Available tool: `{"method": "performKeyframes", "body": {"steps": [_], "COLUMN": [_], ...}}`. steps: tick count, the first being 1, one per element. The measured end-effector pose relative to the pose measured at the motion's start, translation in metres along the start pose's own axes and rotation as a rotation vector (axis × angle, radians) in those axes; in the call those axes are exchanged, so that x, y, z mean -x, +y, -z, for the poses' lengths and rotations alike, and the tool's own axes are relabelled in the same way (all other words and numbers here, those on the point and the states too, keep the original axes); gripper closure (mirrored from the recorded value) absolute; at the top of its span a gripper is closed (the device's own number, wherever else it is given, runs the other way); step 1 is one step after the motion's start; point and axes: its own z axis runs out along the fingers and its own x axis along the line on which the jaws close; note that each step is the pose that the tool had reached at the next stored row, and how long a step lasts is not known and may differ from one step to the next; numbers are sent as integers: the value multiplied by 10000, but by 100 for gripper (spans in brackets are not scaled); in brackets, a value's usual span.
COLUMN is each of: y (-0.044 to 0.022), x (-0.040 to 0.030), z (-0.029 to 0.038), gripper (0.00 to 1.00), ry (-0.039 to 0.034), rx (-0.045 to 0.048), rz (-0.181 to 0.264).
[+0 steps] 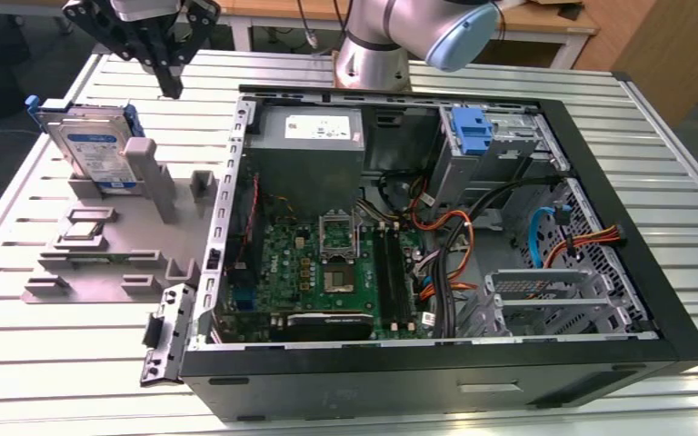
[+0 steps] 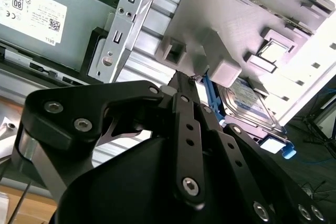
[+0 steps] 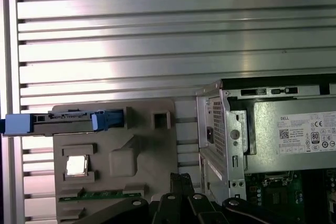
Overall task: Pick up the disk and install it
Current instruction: 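Reach for the disk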
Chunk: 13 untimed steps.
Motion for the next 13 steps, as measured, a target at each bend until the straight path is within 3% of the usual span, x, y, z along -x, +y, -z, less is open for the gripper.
{"method": "performKeyframes", "body": {"steps": [7, 13], "y": [-1, -5], "x": [-7, -61], "z": [0, 1], "gripper": [90, 90], "ry": [0, 0], "rx": [0, 0], "rz": [1, 0]}}
